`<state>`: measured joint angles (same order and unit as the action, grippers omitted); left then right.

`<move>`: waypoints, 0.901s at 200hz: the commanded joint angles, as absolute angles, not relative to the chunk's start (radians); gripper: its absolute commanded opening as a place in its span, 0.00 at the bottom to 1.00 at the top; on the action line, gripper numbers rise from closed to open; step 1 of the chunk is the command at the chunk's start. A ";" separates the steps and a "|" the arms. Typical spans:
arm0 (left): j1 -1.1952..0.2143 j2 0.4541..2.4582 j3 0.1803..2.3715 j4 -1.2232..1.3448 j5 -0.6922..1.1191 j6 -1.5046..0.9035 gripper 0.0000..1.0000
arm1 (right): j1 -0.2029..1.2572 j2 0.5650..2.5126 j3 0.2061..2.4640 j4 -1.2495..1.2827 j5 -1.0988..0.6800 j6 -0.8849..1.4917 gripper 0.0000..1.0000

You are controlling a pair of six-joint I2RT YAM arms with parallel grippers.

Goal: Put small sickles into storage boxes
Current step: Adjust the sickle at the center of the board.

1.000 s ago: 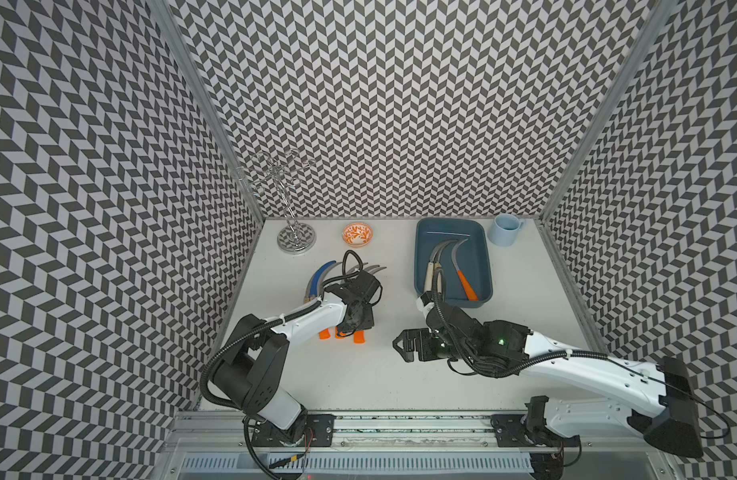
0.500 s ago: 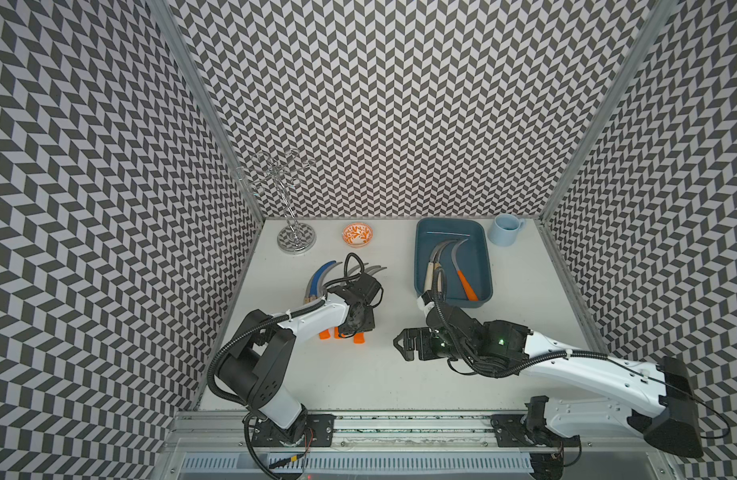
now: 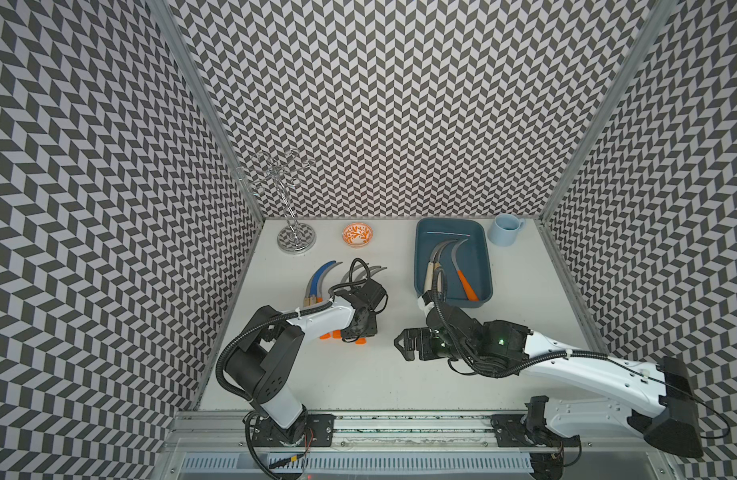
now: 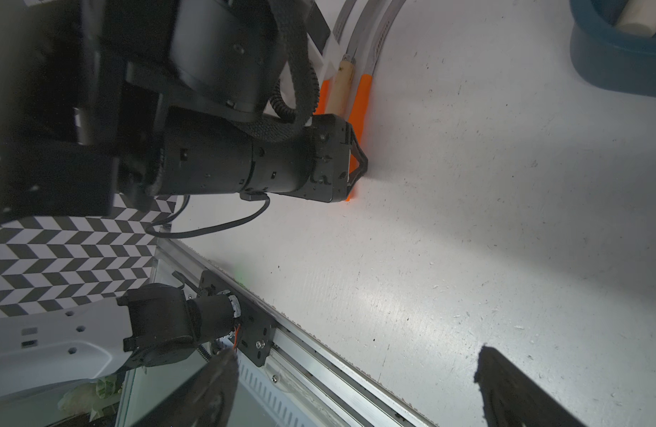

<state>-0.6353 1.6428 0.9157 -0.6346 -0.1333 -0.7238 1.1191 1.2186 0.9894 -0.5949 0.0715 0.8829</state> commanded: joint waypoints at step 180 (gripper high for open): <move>-0.660 1.710 1.124 -0.735 -0.176 -0.689 0.08 | 1.087 1.123 0.997 -0.624 0.179 0.871 1.00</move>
<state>-0.6544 1.7042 1.0607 -0.6994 -0.1673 -0.6983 1.1038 1.1534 0.9894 -0.6254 0.1539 0.8803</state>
